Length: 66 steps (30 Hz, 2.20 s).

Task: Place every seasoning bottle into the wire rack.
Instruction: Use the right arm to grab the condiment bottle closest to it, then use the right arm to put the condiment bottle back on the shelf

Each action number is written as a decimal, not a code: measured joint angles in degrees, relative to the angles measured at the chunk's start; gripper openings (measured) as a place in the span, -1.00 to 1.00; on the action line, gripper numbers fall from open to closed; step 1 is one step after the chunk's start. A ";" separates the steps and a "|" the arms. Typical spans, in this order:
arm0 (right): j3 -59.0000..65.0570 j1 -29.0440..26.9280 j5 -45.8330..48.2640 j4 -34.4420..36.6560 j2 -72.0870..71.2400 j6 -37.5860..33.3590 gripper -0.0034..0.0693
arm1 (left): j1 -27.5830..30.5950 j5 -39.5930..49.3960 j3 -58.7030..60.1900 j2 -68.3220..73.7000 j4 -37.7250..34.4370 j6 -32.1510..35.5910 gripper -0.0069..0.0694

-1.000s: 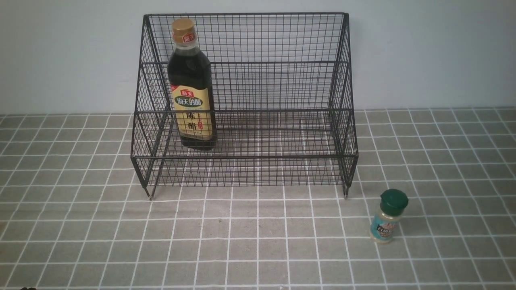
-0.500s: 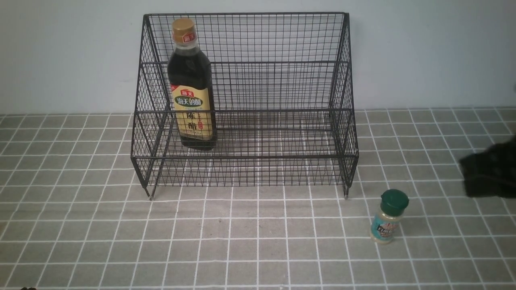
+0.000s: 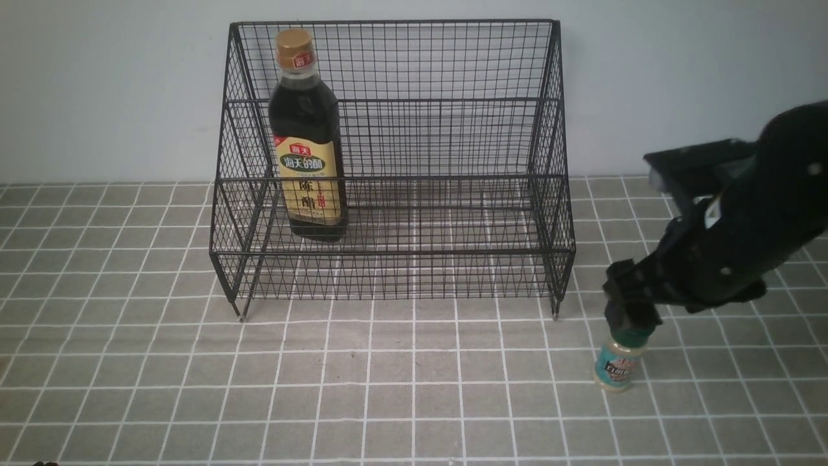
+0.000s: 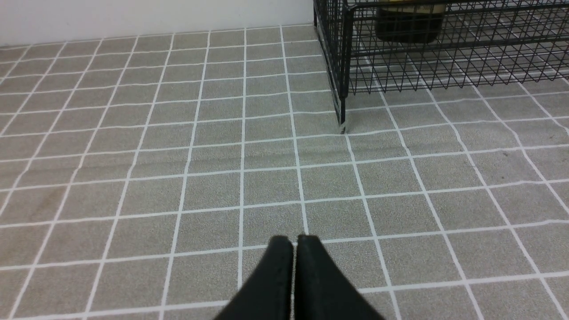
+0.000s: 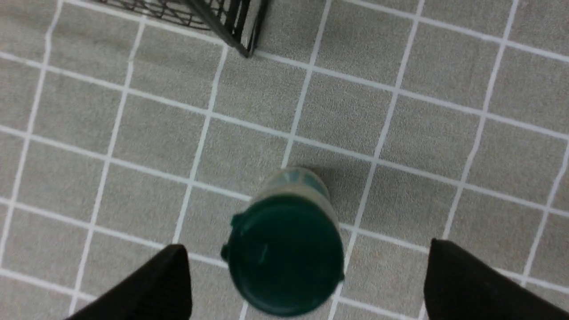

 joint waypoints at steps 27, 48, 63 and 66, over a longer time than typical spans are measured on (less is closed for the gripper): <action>-19.86 2.47 18.05 3.05 -7.06 -1.89 0.06 | 0.00 0.00 0.00 0.00 0.00 0.00 -0.84; -44.80 10.43 18.85 -4.78 24.48 0.48 0.06 | 0.00 0.00 0.00 0.00 0.00 0.05 -0.84; -46.43 10.43 18.58 -4.21 28.62 0.62 0.36 | 0.00 0.00 0.00 0.00 0.00 0.05 -0.84; -48.43 10.43 18.79 -4.21 28.56 0.74 0.63 | 0.00 0.00 0.00 0.00 0.00 0.05 -0.84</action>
